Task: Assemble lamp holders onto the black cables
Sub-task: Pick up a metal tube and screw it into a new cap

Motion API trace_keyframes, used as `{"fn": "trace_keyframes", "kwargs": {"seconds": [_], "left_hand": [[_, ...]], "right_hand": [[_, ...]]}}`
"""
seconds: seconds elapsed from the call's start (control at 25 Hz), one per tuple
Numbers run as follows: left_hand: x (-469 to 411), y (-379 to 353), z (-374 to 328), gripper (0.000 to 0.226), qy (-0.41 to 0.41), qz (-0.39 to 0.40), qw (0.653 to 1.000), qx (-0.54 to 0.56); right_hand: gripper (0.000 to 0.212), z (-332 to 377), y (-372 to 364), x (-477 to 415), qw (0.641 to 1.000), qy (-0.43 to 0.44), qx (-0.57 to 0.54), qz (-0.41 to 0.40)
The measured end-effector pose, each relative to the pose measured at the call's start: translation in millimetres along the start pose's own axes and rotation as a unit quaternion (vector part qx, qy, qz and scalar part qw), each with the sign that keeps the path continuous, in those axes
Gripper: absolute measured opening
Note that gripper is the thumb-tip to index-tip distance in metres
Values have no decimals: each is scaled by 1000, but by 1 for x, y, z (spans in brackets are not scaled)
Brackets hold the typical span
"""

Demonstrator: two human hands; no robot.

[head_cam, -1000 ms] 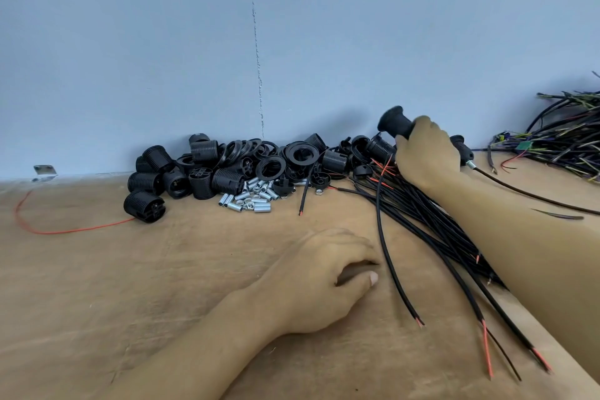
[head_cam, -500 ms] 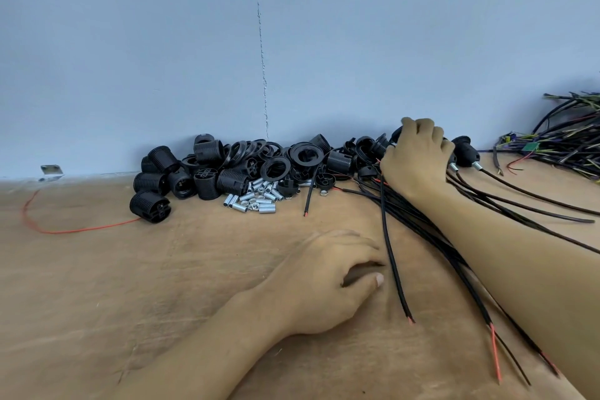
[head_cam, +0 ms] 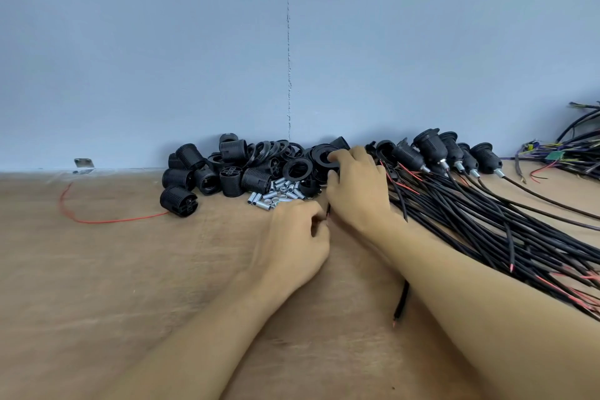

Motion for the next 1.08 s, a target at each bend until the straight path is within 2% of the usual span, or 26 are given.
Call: {"fn": "trace_keyframes", "kwargs": {"seconds": [0.12, 0.28, 0.36, 0.44, 0.56, 0.76, 0.88, 1.08], "left_hand": [[-4, 3, 12, 10, 39, 11, 999, -12], [-8, 12, 25, 15, 78, -4, 997, -20], [-11, 21, 32, 24, 96, -28, 995, -24], [-13, 28, 41, 30, 112, -47, 991, -47], [-16, 32, 51, 30, 142, -57, 986, -61], [-18, 30, 55, 26, 146, -55, 986, -55], [-21, 30, 58, 28, 146, -51, 987, -49], [-22, 29, 57, 25, 119, -35, 990, -67]], "right_hand": [[31, -7, -1, 3, 1000, -28, -11, 7], [23, -14, 3, 6, 1000, -18, -5, 1], [21, -4, 7, 9, 999, 34, -27, -9], [21, 12, 5, 17, 993, 98, -57, 14], [19, 25, 3, 25, 985, 141, -91, 50], [24, 37, 5, 31, 977, 191, -72, 58], [25, 45, -4, 37, 971, 214, -49, 93], [18, 42, -7, 35, 973, 206, -38, 101]]}}
Point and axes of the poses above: each hand's wrist, its own x-axis away from the middle knuckle, its own y-axis out of the back of the hand, z = x × y, the point moved 7 cm from there along -x, towards the middle knuckle, and after that the axes turned 7 degrees about -z, right-handed, at the moved point
